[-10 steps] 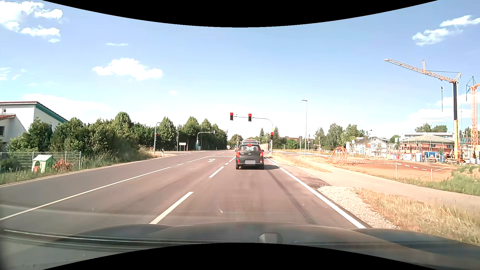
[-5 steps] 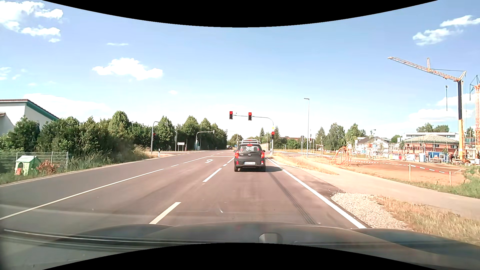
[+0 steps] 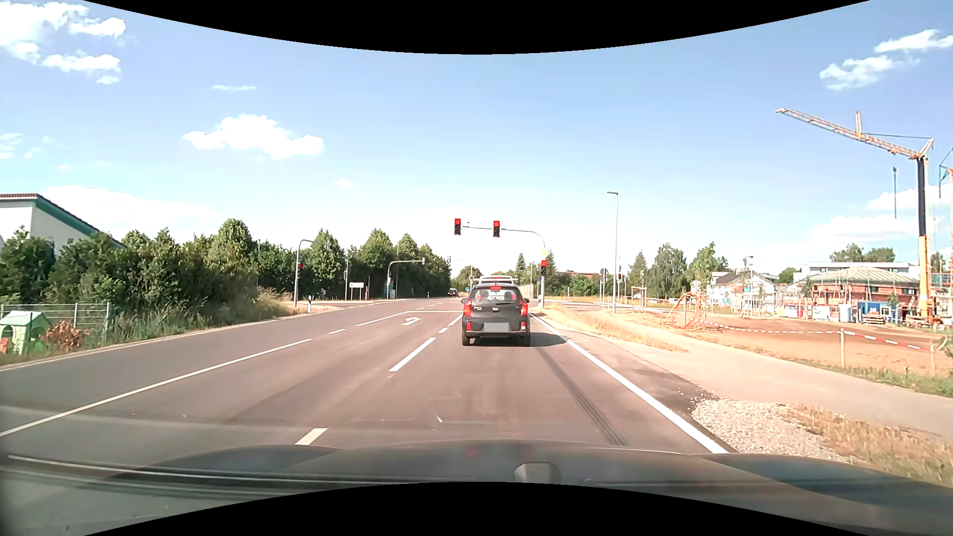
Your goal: Follow the waypoints while adhering to traffic rules and regulations
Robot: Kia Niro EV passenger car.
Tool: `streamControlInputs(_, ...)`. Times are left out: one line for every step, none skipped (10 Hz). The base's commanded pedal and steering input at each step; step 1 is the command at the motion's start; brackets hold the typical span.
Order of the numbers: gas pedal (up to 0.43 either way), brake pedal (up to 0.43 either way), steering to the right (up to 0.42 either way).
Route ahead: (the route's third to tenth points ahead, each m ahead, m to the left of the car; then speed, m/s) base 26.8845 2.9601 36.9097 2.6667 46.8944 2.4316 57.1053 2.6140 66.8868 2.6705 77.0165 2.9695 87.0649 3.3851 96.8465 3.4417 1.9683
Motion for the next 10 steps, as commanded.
streamControlInputs(0.0, 0.146, -0.001)
streamControlInputs(0.0, 0.146, -0.001)
streamControlInputs(0.0, 0.146, 0.0)
streamControlInputs(0.0, 0.152, 0.0)
streamControlInputs(0.0, 0.152, 0.001)
streamControlInputs(0.0, 0.146, 0.001)
streamControlInputs(0.0, 0.146, 0.001)
streamControlInputs(0.0, 0.14, 0.001)
streamControlInputs(0.0, 0.14, 0.001)
streamControlInputs(0.0, 0.14, 0.001)
